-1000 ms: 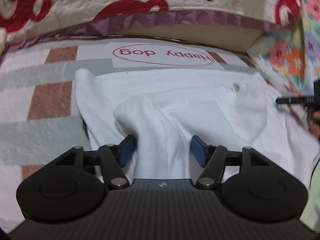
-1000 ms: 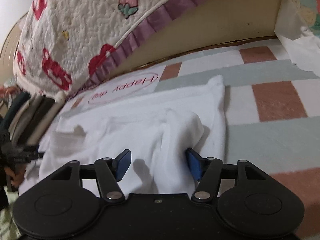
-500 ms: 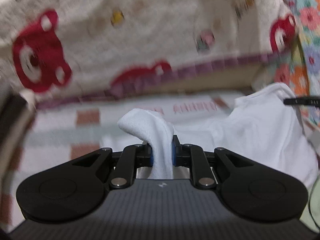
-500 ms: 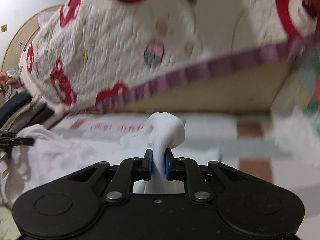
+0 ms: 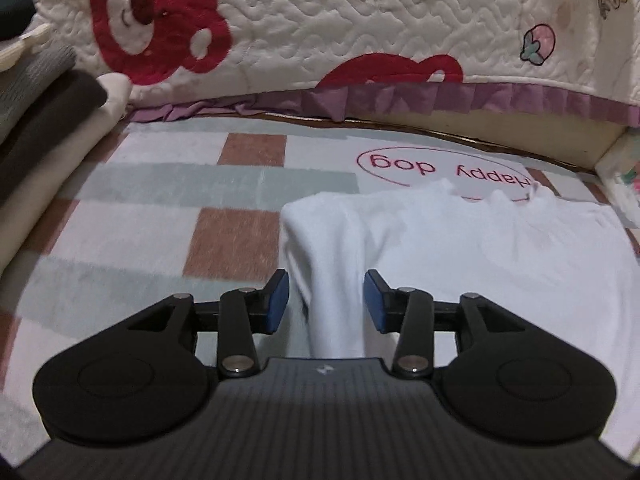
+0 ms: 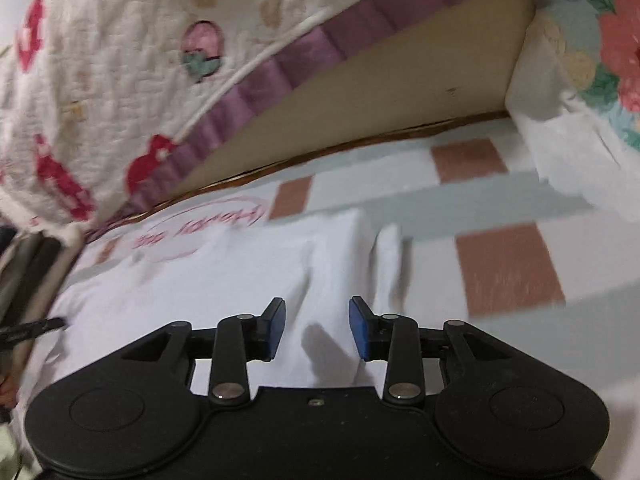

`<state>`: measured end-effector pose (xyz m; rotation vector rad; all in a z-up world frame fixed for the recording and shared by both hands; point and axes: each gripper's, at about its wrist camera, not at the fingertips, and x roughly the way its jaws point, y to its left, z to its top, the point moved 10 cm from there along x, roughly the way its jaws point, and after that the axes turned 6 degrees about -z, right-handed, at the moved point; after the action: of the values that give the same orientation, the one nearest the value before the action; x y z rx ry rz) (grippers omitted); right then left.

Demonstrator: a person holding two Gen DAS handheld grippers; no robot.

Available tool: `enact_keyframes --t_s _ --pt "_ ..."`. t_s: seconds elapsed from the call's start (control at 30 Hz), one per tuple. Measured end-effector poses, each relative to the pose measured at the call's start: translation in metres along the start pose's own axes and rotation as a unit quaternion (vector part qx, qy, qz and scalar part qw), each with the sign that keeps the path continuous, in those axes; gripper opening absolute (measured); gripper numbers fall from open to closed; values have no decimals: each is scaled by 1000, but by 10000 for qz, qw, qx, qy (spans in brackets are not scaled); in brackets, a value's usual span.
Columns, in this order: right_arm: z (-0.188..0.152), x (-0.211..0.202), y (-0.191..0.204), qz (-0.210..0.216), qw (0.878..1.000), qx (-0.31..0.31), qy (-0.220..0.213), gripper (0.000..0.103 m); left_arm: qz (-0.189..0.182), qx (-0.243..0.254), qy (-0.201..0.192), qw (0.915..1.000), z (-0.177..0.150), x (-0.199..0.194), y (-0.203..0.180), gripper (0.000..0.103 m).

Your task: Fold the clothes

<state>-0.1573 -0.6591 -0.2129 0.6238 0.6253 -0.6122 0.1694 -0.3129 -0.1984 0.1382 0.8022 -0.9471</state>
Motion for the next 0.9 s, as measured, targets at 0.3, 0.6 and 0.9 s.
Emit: enact_keyframes --t_s 0.3,0.6,0.9 --pt "-72 -53 4 500 9976 -31 484 44 -1391 -601 458 9874 -55 -50 -31 44" --pt "-109 -86 7 531 9967 -378 485 61 -957 -730 1309 9841 -102 -55 -28 62" --pt "-107 -87 9 307 9955 -897 7 63 -941 -632 1187 9864 -107 -66 -32 62"
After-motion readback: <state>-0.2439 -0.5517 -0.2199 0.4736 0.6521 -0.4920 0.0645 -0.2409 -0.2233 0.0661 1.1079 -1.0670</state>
